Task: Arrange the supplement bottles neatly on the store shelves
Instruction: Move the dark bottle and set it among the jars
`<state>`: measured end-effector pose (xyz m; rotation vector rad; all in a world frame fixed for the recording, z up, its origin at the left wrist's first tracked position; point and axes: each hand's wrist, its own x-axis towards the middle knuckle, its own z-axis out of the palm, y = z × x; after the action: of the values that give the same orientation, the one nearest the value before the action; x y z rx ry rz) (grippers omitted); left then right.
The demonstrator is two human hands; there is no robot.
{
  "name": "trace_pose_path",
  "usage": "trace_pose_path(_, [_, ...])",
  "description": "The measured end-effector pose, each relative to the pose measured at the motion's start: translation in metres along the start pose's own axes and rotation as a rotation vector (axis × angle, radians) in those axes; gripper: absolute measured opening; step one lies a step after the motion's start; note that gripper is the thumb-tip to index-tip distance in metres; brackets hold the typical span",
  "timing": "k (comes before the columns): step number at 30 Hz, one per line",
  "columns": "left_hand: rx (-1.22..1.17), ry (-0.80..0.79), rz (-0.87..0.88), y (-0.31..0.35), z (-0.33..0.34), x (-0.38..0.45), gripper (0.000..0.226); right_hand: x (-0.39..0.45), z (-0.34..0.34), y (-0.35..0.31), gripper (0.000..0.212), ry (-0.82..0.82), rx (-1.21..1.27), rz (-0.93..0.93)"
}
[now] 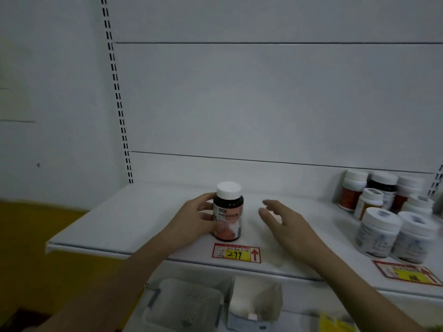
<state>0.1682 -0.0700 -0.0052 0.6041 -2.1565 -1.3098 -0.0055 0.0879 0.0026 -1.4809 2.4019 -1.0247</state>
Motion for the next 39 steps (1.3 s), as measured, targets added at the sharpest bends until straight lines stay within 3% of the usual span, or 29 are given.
trace_pose_path(8, [-0.003, -0.003, 0.043, -0.011, 0.006, -0.002, 0.055, -0.007, 0.015, 0.028, 0.043, -0.073, -0.435, 0.030])
trace_pose_path(23, [-0.038, -0.039, 0.071, -0.019, 0.003, 0.002, 0.063, -0.004, 0.015, 0.028, 0.045, -0.058, -0.405, 0.032])
trace_pose_path(26, [-0.055, 0.000, 0.072, -0.013, 0.004, -0.003, 0.067, -0.004, 0.011, 0.027, 0.043, -0.072, -0.277, 0.067])
trace_pose_path(32, [-0.032, 0.346, 0.223, 0.042, 0.001, -0.001, 0.050, -0.003, -0.013, 0.018, 0.042, -0.021, 0.181, 0.176])
trace_pose_path(36, [0.033, 0.297, 0.373, 0.110, 0.007, 0.020, 0.033, 0.001, -0.067, -0.007, 0.033, 0.102, 0.356, 0.180])
trace_pose_path(39, [0.111, 0.184, 0.442, 0.153, 0.031, 0.041, 0.034, -0.002, -0.116, -0.020, 0.031, 0.193, 0.312, 0.126])
